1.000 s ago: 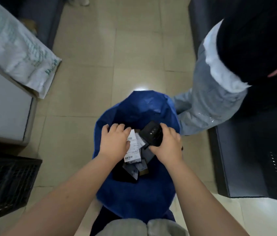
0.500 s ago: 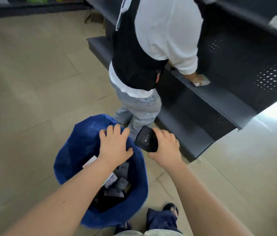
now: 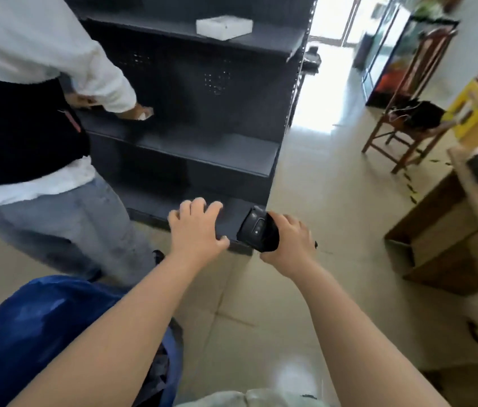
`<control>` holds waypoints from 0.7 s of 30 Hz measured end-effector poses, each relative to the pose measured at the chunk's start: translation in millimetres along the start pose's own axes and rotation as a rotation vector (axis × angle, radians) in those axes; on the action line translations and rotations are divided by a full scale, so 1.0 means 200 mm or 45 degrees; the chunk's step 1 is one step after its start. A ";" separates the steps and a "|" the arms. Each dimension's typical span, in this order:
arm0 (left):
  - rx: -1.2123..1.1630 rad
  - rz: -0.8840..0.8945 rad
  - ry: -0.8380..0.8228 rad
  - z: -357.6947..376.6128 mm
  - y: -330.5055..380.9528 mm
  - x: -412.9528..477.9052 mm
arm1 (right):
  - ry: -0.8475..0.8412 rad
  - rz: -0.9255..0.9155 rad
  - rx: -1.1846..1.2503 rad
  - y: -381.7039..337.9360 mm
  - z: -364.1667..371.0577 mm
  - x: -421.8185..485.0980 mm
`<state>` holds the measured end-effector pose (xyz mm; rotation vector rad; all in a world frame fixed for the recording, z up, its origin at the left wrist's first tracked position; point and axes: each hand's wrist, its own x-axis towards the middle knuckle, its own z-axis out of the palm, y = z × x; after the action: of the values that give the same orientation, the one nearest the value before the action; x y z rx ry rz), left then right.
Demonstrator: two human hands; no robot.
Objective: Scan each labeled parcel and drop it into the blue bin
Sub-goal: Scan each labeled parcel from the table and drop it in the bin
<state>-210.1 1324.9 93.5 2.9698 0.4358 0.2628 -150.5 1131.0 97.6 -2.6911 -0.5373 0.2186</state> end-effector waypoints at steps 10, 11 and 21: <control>0.035 0.443 0.106 -0.07 1.27 0.46 | 0.310 0.261 -0.060 1.05 -0.77 -0.01; 0.028 0.464 0.095 -0.06 1.38 0.48 | 0.319 0.269 -0.075 1.13 -0.81 -0.03; 0.061 0.695 -0.025 0.24 2.42 0.61 | 0.415 0.525 -0.071 1.96 -1.12 -0.16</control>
<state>46.6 895.8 138.3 3.0721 -0.3879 0.2740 2.1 707.4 147.1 -2.7850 0.1125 -0.1278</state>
